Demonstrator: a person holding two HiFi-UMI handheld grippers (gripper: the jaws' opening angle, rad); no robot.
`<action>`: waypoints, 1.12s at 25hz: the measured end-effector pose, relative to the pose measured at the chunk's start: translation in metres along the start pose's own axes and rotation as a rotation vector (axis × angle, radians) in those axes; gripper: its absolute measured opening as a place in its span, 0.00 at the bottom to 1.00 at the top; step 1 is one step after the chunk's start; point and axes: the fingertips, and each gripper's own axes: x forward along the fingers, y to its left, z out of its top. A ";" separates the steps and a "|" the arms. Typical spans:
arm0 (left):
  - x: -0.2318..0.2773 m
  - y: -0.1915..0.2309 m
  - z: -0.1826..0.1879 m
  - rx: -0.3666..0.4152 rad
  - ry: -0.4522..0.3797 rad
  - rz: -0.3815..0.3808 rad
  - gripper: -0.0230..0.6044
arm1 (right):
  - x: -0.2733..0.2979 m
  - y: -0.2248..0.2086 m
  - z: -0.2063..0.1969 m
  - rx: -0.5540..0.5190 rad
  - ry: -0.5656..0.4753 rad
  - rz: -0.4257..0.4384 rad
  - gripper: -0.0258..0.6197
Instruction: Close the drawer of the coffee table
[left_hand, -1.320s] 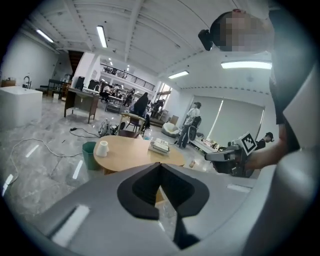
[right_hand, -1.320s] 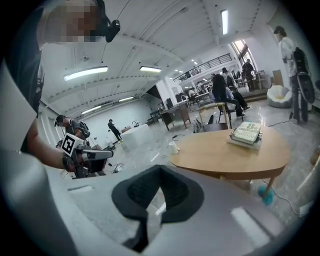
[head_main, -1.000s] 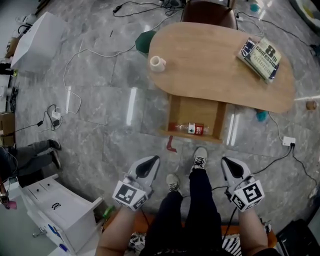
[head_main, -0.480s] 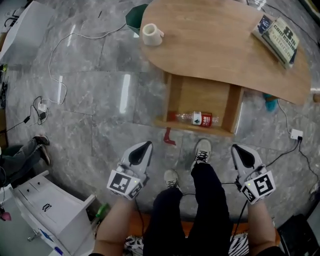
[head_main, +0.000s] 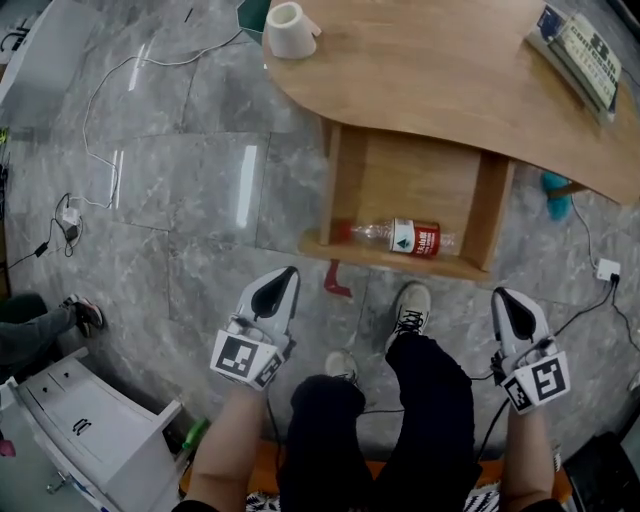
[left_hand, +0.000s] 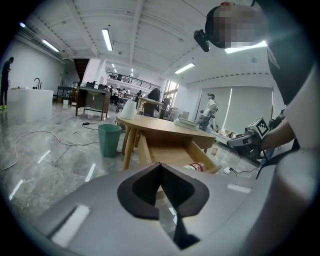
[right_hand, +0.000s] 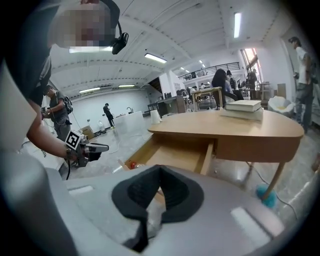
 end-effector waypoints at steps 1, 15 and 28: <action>0.003 0.004 -0.004 0.007 -0.012 0.006 0.04 | 0.003 -0.003 -0.001 0.001 -0.020 -0.001 0.04; 0.026 0.065 -0.058 0.085 -0.181 0.097 0.04 | 0.007 -0.072 -0.028 -0.006 -0.209 -0.178 0.04; 0.052 0.064 -0.106 0.220 -0.191 0.019 0.26 | 0.006 -0.096 -0.122 -0.072 -0.193 -0.164 0.05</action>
